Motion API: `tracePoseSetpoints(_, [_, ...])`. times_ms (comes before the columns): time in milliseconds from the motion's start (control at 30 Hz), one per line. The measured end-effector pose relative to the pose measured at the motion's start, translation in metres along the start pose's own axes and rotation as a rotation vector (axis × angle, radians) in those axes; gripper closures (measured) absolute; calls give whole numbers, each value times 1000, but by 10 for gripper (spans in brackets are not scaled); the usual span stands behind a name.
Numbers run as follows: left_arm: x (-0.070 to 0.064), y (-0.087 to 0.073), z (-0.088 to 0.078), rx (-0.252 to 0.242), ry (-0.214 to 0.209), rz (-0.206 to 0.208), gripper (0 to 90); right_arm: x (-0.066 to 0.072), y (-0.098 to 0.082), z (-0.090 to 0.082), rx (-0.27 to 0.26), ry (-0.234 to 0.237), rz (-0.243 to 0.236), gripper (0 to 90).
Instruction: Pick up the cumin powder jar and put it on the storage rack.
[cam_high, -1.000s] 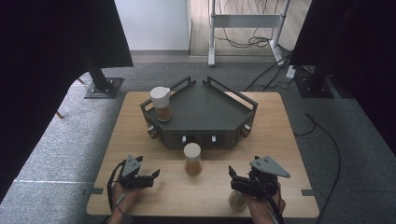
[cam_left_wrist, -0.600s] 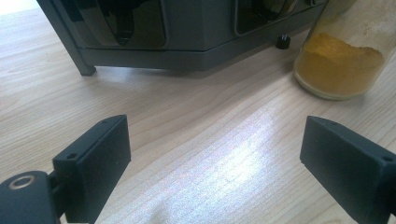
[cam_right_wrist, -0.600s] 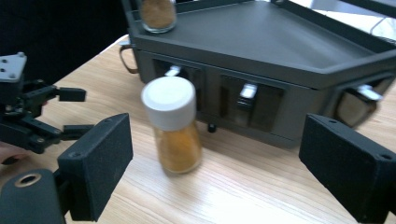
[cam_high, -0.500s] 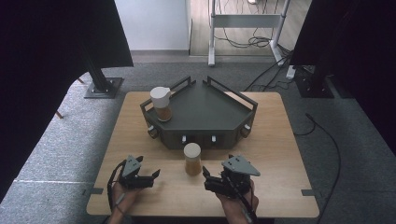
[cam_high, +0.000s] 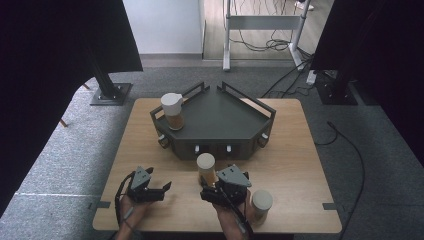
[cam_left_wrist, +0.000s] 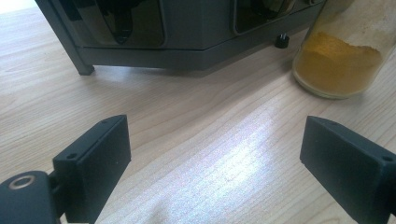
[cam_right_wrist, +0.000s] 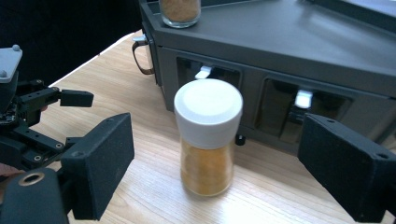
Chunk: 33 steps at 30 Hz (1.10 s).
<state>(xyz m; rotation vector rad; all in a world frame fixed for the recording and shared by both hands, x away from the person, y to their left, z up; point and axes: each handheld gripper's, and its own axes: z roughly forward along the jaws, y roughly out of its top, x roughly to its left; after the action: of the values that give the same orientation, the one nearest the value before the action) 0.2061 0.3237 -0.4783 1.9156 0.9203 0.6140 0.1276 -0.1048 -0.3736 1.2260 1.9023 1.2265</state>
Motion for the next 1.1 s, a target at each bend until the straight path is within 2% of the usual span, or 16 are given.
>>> tracePoseSetpoints(267, [1, 0, 0, 2, -3, -2, 87, 9, -9, 21, -1, -38, -7, 105])
tracePoseSetpoints(367, [1, 0, 1, 2, -3, -3, 87, 10, -13, 27, -6, -49, 2, 105])
tracePoseSetpoints(700, [2, 0, 1, 8, -6, -5, 87, 9, -17, 49, -8, -68, -13, 109])
tracePoseSetpoints(967, [2, 1, 2, 13, -10, -2, 87, 5, -23, 68, -14, -60, -19, 109])
tracePoseSetpoints(1100, [2, 1, 2, 15, -11, -5, 87, 7, -27, 76, -25, -54, -37, 119])
